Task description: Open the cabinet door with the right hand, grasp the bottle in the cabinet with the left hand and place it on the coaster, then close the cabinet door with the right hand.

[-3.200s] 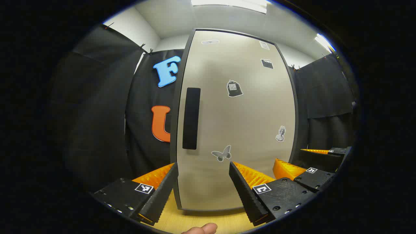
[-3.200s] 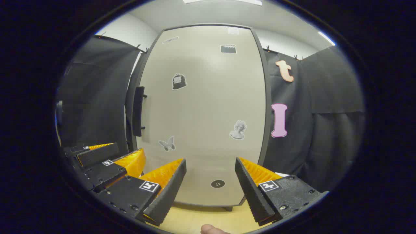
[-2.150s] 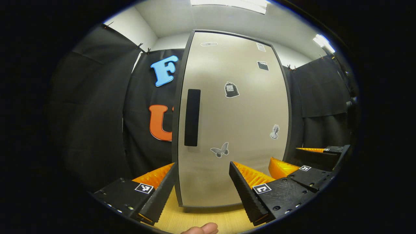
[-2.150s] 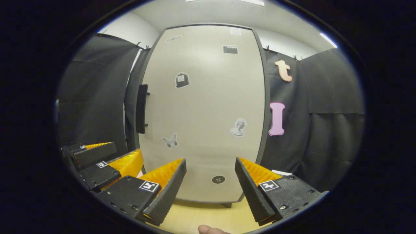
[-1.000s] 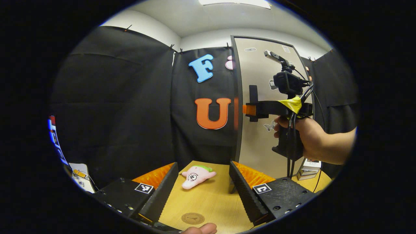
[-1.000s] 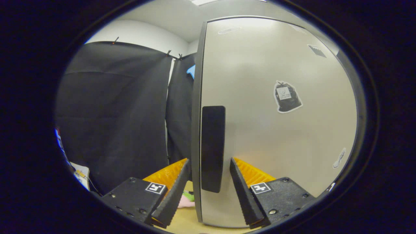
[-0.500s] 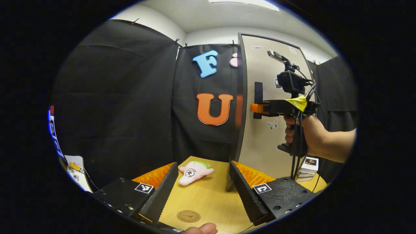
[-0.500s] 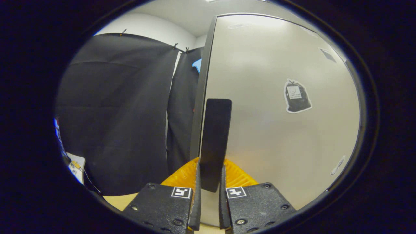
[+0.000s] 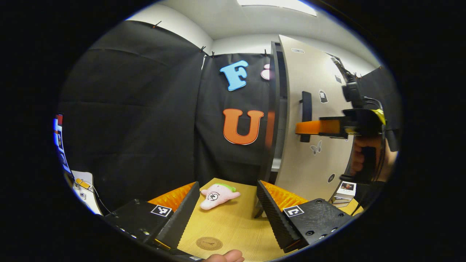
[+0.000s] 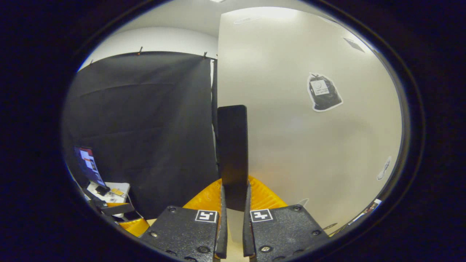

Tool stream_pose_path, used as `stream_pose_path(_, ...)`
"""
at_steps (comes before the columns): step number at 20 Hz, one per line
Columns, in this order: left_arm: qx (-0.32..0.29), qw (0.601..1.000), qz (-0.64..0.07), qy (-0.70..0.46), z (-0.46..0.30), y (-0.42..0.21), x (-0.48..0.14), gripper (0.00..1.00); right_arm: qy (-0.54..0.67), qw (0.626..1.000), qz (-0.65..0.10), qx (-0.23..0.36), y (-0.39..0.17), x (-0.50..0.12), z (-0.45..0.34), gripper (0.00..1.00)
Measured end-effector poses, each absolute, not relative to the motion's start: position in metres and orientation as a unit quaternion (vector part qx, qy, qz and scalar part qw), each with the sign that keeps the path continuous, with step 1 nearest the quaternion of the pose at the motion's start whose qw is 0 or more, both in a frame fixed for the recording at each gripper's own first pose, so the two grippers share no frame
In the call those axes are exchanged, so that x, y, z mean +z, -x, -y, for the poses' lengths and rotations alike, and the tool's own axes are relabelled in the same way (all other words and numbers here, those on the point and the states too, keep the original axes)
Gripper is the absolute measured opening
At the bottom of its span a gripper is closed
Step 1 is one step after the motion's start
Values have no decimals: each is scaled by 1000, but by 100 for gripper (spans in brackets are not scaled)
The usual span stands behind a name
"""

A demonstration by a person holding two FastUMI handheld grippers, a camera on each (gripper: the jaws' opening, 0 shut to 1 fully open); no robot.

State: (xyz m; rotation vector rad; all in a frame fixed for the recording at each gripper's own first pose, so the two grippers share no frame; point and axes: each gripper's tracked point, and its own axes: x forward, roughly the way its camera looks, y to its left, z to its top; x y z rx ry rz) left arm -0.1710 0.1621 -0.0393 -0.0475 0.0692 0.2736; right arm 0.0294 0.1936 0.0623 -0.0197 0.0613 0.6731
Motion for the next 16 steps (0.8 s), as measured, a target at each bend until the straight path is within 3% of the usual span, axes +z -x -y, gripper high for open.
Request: stream_pose_path(16, 127, 990, -55, 40, -162, 173, -52, 95, 22, 924, -61, 378, 1, 54, -175, 11)
